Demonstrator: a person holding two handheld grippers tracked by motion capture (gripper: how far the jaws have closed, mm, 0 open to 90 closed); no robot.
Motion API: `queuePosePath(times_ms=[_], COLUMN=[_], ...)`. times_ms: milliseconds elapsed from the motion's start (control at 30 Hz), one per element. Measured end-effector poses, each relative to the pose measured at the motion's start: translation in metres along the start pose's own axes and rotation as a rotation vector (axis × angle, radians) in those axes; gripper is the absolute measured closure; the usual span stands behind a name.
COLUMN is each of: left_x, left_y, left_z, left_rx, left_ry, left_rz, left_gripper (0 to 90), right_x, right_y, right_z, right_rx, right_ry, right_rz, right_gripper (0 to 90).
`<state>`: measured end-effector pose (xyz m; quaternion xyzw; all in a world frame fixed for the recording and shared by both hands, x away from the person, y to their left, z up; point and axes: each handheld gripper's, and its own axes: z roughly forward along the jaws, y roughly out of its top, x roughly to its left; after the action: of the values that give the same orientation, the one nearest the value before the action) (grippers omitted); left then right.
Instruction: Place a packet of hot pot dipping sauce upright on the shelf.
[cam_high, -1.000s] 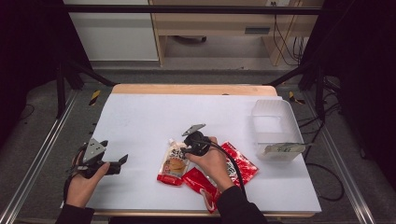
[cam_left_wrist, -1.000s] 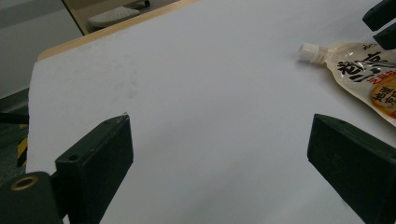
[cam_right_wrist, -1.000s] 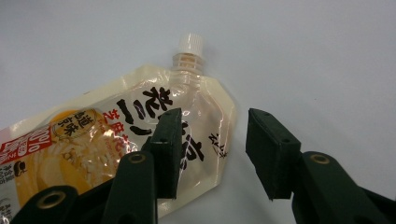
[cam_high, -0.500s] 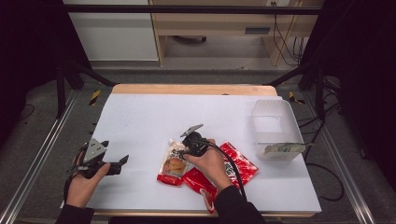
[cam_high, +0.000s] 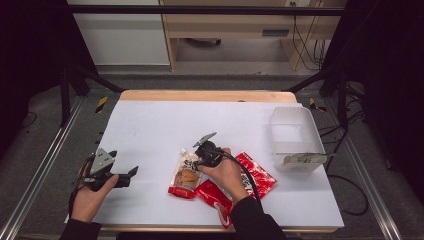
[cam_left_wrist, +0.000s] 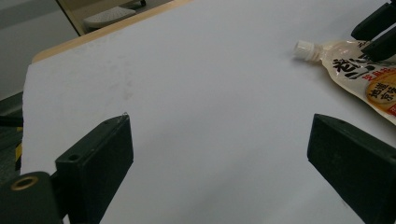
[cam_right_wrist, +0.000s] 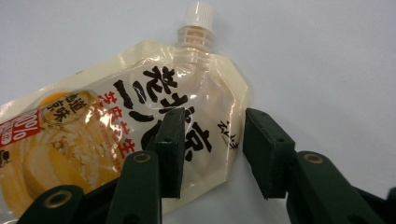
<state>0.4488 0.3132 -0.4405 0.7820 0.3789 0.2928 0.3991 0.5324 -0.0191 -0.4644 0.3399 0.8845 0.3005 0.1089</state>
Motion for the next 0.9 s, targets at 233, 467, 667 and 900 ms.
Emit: queuePosePath(times_ms=[233, 467, 667, 900], left_x=[-0.002, -0.002, -0.003, -0.002], left_y=[0.001, 0.001, 0.001, 0.001], left_z=[0.001, 0.002, 0.002, 0.001], left_rx=[0.002, 0.005, 0.008, 0.001], left_ry=[-0.007, -0.008, -0.014, -0.023], left_rz=[0.009, 0.011, 0.012, 0.001], left_gripper=[7.1, 7.1, 7.2, 7.4], right_x=[-0.003, 0.004, 0.009, 0.013], right_y=[-0.001, -0.001, 0.001, 0.008], right_z=[0.001, 0.000, -0.002, -0.013], right_rx=[0.003, 0.006, 0.012, -0.038], right_ry=[0.016, 0.008, 0.006, 0.007], right_rz=[0.034, -0.011, -0.038, -0.054], right_gripper=[62.3, 74.0, 86.6, 88.8])
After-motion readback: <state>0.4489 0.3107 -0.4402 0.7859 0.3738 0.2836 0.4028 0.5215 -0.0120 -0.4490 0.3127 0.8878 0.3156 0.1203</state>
